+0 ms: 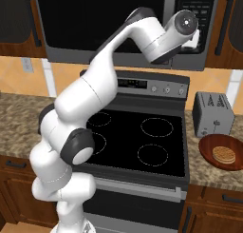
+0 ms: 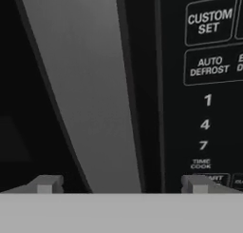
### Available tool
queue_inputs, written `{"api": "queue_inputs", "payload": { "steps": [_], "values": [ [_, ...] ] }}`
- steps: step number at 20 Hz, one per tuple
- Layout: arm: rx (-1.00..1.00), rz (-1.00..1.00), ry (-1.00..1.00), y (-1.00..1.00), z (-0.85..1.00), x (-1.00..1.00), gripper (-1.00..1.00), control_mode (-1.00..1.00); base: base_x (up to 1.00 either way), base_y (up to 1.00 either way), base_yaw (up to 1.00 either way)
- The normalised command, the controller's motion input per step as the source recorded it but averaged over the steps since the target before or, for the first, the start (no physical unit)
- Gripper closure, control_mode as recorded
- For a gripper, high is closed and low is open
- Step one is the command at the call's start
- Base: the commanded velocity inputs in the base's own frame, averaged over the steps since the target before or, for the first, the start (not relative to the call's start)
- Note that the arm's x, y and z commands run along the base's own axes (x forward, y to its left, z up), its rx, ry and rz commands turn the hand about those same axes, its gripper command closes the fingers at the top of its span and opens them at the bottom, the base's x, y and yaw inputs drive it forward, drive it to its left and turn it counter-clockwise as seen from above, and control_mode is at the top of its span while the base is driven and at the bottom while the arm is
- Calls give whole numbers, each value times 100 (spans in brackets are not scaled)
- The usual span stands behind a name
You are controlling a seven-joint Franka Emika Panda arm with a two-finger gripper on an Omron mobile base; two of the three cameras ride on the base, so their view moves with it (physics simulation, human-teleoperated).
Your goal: Open the microwave, place the bowl with waffle inside the microwave, then close the microwave door and turn it on.
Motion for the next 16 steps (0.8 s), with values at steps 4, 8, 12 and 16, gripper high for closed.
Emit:
{"api": "queue_inputs", "payload": {
  "steps": [4, 8, 12, 16],
  "values": [
    [0, 0, 0, 14, 0, 21, -100, -100, 0, 0, 0],
    [0, 4, 0, 0, 0, 67, -100, -100, 0, 0, 0],
    [0, 8, 0, 0, 0, 54, -100, -100, 0, 0, 0],
    [0, 5, 0, 0, 0, 21, -100, -100, 0, 0, 0]
  ]
}}
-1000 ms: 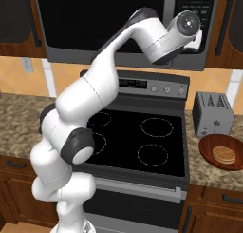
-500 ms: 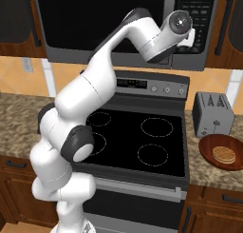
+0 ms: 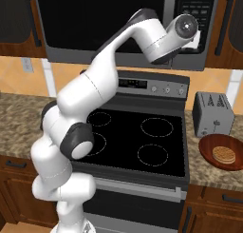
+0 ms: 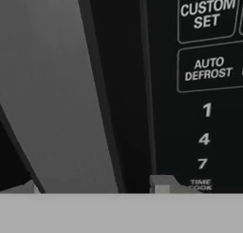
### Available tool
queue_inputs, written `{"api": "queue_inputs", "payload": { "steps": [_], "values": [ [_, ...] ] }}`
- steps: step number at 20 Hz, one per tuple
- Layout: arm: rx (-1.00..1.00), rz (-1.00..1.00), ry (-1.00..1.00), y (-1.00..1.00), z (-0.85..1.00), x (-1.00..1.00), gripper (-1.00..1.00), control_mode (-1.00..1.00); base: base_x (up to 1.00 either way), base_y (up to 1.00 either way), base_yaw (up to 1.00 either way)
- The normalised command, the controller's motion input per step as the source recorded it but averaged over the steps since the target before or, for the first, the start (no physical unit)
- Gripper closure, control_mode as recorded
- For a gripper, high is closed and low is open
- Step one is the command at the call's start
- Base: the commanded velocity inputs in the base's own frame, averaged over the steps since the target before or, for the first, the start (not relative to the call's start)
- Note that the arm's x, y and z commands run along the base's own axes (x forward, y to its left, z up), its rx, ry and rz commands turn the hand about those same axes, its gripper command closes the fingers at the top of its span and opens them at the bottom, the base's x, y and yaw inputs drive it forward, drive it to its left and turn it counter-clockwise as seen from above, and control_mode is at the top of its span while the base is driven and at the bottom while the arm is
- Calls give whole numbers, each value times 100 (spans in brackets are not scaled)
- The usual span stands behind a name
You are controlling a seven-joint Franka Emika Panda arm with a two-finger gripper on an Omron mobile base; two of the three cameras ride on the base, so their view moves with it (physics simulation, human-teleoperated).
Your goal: Open the microwave, place the bowl with waffle inside the microwave, then close the microwave door and turn it on.
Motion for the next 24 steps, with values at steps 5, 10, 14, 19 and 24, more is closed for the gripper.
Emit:
{"api": "queue_inputs", "payload": {
  "steps": [5, 10, 14, 19, 24],
  "values": [
    [-1, -1, -1, 23, -14, -8, 100, -100, 0, 0, 0],
    [0, -18, -8, 19, -24, -63, 100, -100, 0, 0, 0],
    [-5, -32, -1, 24, -27, -88, 100, -100, 0, 0, 0],
    [-23, -34, 0, 57, -40, -79, 100, -100, 0, 0, 0],
    [-23, -39, 5, 55, -51, -75, 100, -100, 0, 0, 0]
  ]
}}
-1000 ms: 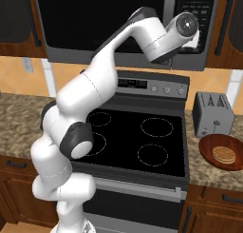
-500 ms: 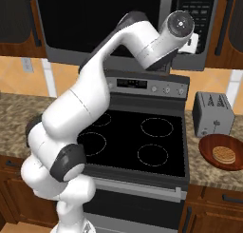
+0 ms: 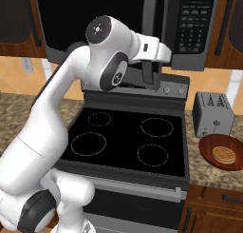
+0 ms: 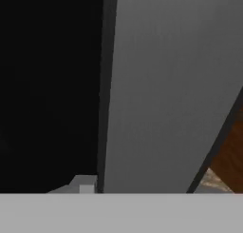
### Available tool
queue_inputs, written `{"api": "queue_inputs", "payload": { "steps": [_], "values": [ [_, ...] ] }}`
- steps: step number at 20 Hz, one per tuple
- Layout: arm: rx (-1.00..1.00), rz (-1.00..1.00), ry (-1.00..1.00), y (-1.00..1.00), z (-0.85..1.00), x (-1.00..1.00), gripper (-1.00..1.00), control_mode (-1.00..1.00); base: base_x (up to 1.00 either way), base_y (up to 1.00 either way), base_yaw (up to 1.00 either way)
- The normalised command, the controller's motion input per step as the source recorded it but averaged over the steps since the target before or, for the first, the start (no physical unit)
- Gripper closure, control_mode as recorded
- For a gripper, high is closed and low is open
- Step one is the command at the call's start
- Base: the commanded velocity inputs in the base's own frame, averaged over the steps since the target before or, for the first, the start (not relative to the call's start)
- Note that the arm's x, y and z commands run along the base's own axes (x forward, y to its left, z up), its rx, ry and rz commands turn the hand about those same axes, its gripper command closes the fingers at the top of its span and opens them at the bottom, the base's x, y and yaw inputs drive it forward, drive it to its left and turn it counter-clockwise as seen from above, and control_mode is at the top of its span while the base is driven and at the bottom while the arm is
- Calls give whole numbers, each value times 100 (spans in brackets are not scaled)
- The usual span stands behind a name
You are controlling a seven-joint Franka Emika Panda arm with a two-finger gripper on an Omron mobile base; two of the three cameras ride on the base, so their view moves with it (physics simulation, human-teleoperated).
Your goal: Open the microwave, place the bowl with waffle inside the microwave, then close the microwave door and turn it on.
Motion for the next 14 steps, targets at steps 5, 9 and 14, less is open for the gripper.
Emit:
{"api": "queue_inputs", "payload": {
  "steps": [5, 9, 14],
  "values": [
    [-1, -44, 1, 47, -36, -88, 100, -100, 0, 0, 0],
    [0, -42, 0, 49, -20, -91, 100, -100, 0, 0, 0],
    [0, -12, -3, 65, -35, -100, 100, -100, 0, 0, 0]
  ]
}}
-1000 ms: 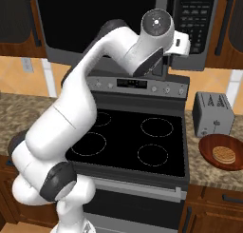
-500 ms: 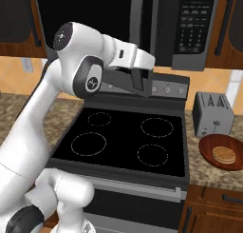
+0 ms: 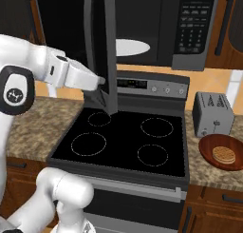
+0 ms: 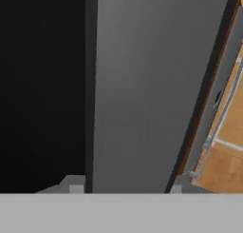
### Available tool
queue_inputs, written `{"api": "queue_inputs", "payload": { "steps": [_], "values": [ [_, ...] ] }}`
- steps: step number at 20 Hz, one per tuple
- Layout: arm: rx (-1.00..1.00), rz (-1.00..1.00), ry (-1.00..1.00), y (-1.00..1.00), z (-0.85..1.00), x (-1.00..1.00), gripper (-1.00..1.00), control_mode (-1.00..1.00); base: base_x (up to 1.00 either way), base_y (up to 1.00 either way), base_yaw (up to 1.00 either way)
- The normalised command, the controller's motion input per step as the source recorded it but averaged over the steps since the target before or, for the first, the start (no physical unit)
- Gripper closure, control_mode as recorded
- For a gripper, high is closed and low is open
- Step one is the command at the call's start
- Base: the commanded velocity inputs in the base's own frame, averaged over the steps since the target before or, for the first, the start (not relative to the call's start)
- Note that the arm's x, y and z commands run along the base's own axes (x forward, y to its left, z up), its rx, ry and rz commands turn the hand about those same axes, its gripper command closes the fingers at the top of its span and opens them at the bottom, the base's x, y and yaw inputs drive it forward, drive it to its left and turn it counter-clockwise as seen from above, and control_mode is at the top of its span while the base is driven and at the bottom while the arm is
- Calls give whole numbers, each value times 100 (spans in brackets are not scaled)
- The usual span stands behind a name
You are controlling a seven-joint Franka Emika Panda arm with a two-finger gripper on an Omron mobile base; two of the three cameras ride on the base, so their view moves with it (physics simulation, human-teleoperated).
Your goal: Open the microwave, place the bowl with waffle inside the microwave, then close the microwave door and turn it on.
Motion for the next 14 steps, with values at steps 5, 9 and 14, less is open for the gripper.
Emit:
{"api": "queue_inputs", "payload": {
  "steps": [5, 9, 14],
  "values": [
    [0, 5, -9, 76, -46, -100, 100, -100, 0, 0, 0],
    [-9, 8, -3, 91, -41, -81, 100, -100, 0, 0, 0],
    [-7, 3, 0, 82, -23, -49, 100, -100, 0, 0, 0]
  ]
}}
